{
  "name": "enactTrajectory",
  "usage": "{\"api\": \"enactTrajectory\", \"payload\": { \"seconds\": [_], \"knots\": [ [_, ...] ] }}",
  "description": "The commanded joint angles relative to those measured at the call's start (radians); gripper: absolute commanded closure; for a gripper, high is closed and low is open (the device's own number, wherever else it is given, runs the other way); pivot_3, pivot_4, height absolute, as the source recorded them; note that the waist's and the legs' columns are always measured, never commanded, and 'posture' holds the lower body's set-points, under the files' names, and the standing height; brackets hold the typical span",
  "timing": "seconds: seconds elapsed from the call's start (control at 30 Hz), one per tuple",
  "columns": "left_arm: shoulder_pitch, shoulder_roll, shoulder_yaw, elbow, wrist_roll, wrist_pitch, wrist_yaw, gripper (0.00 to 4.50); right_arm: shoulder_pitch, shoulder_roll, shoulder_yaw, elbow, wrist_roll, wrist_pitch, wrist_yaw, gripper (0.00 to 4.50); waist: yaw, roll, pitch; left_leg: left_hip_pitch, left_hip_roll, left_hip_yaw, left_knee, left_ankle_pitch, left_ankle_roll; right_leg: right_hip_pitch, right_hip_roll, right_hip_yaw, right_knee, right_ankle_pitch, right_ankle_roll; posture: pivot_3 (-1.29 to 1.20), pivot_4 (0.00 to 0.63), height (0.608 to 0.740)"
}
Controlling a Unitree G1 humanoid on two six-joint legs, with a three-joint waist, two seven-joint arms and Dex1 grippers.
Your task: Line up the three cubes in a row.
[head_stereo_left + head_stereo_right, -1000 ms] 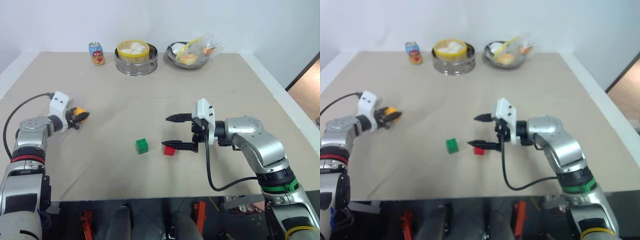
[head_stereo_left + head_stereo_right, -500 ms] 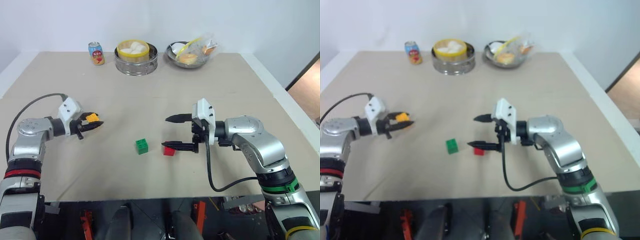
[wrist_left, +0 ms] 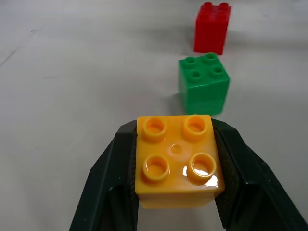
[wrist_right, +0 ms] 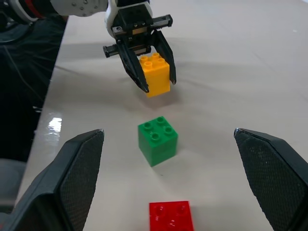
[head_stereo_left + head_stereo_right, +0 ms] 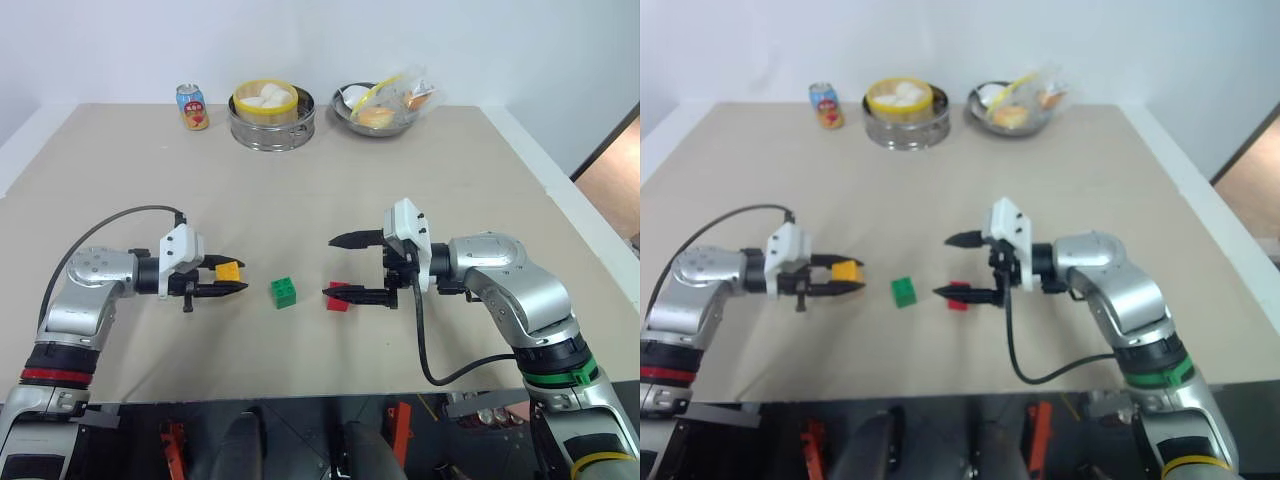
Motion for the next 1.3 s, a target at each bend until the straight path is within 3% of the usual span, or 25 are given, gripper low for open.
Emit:
{"api": "enactTrajectory", "payload": {
  "seconds": [0.03, 1.2, 1.27, 1.3],
  "knots": [
    [0.006, 0.017, 0.007, -0.004, -0.013, -0.021, -0.019, 3.13, -0.002, -0.014, -0.027, -0.046, 0.016, 0.0, 0.001, 0.0, 0.0, 0.0, 0.0, 0.0, 0.0, 0.0, 0.0, 0.0, 0.0, 0.0, 0.0, 0.0, 0.0, 0.0, 0.0, 0.0, 0.15, 0.74],
    [-0.012, -0.029, -0.089, 0.137, 0.043, -0.114, -0.07, 3.13, 0.021, -0.033, -0.034, -0.087, 0.027, 0.027, -0.011, 0.0, 0.0, 0.0, 0.0, 0.0, 0.0, 0.0, 0.0, 0.0, 0.0, 0.0, -0.001, -0.001, 0.0, 0.0, 0.0, 0.0, 0.15, 0.74],
    [-0.015, -0.026, -0.093, 0.142, 0.048, -0.124, -0.078, 2.12, 0.022, -0.034, -0.033, -0.088, 0.027, 0.029, -0.012, 0.0, 0.0, 0.0, 0.0, 0.0, 0.0, 0.0, 0.0, 0.0, 0.0, 0.0, -0.001, -0.001, 0.0, 0.0, 0.0, 0.0, 0.15, 0.74],
    [-0.019, -0.024, -0.09, 0.142, 0.046, -0.123, -0.081, 1.97, 0.022, -0.034, -0.033, -0.088, 0.027, 0.028, -0.012, 0.0, 0.0, 0.0, 0.0, 0.0, 0.0, 0.0, 0.0, 0.0, 0.0, 0.0, -0.001, -0.001, 0.0, 0.0, 0.0, 0.0, 0.15, 0.74]
  ]
}}
